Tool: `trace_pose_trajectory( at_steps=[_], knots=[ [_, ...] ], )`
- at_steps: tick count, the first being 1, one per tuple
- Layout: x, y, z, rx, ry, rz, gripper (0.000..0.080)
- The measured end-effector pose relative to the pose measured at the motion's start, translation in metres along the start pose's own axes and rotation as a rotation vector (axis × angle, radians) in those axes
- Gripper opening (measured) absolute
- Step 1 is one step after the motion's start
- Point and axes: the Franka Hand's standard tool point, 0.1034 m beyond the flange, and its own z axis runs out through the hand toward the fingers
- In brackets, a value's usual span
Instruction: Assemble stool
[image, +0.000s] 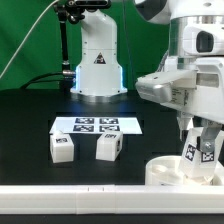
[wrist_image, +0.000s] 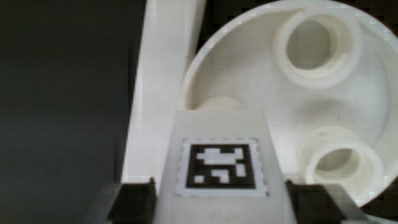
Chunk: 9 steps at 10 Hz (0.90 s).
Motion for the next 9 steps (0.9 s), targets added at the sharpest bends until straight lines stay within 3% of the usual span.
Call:
trace_pose_trajectory(
  at_steps=[4,7,9],
  knots=[
    [0.0,-0.0006,0.0003,0.003,0.001,0.186,0.0346],
    [-0.0003,-0.0022,0.0011,0.009,0.005,0.531,0.0346],
    [0.0001,-0.0063,0.0028,0.037,0.008,0.812,0.0345]
  ],
)
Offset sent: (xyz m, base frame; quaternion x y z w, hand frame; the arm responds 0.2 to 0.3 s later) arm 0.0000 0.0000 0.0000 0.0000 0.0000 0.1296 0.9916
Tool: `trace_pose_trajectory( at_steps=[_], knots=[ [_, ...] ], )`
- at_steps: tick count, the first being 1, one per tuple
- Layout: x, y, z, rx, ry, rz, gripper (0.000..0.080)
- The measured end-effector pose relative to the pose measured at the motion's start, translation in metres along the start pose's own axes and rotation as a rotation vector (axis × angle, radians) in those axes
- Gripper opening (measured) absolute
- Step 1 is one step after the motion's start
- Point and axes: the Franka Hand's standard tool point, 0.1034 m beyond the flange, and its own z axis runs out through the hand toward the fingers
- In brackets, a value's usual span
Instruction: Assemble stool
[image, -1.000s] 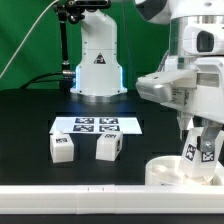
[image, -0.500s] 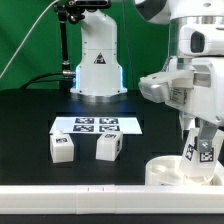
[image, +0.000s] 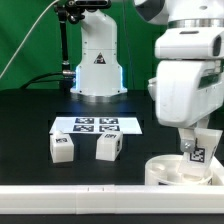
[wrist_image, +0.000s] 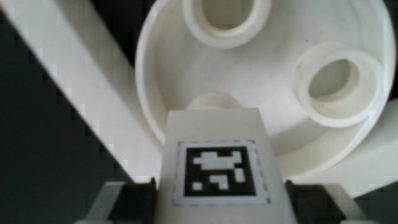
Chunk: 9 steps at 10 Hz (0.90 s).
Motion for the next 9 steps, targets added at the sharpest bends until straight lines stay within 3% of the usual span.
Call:
trace_pose_trajectory(
  at_steps=[2,9],
  knots=[
    [0.0002,-0.0004,0.0008,0.023,0.012,0.162,0.0345],
    [0.004,-0.0035,0.001,0.037,0.024,0.597,0.0345]
  ],
)
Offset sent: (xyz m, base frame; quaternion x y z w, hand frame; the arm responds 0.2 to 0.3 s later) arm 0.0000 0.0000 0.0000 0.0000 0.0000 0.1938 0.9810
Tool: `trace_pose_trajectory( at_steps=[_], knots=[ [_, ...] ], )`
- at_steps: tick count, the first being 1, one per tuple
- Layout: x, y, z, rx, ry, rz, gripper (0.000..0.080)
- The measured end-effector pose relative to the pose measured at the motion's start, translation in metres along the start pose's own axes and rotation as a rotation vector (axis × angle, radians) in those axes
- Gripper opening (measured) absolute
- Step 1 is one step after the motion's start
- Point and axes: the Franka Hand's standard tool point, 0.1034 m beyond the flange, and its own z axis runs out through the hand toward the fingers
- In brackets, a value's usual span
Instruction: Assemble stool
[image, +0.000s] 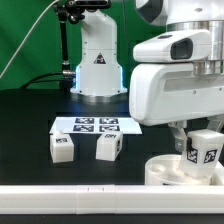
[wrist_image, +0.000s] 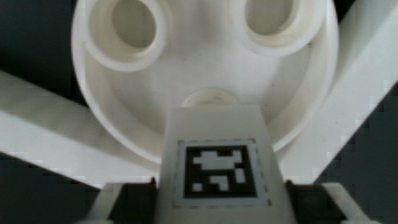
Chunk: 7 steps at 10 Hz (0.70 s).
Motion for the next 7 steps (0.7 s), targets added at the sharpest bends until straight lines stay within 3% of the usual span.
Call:
trace_pose_trajectory(
  at_steps=[3,7],
  knots=[
    [-0.0016,-0.0024,0.0031,0.04,0.032,0.362,0.0345],
    [-0.0014,-0.0081,0.0045,0.055,0.047,0.73,0.0345]
  ],
)
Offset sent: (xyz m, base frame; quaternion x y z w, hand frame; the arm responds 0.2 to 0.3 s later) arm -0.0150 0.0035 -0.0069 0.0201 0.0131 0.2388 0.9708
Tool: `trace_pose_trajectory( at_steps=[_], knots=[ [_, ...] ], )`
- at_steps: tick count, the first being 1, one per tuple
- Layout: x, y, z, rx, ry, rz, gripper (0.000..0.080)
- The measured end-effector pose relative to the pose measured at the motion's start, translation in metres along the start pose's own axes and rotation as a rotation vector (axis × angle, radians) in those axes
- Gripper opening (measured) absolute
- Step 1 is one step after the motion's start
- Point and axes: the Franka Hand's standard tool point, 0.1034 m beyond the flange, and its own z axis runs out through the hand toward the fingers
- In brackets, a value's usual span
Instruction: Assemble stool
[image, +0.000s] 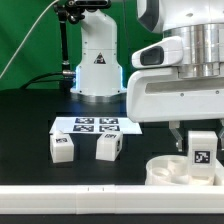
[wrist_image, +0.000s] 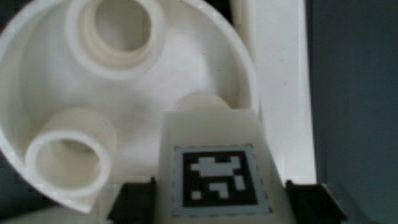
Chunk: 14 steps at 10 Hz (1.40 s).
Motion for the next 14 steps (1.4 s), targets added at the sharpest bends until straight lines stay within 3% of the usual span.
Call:
trace_pose_trajectory(
  at_steps=[4,7,14],
  knots=[
    [-0.0023,-0.0025,0.0007,0.0,-0.002,0.354,0.0345],
    [-0.0034,-0.0031,0.0019,0.033,-0.015,0.652,0.0345],
    [-0.0037,-0.0036,0.0018,0.073,-0.068,1.091,0.0345]
  ],
)
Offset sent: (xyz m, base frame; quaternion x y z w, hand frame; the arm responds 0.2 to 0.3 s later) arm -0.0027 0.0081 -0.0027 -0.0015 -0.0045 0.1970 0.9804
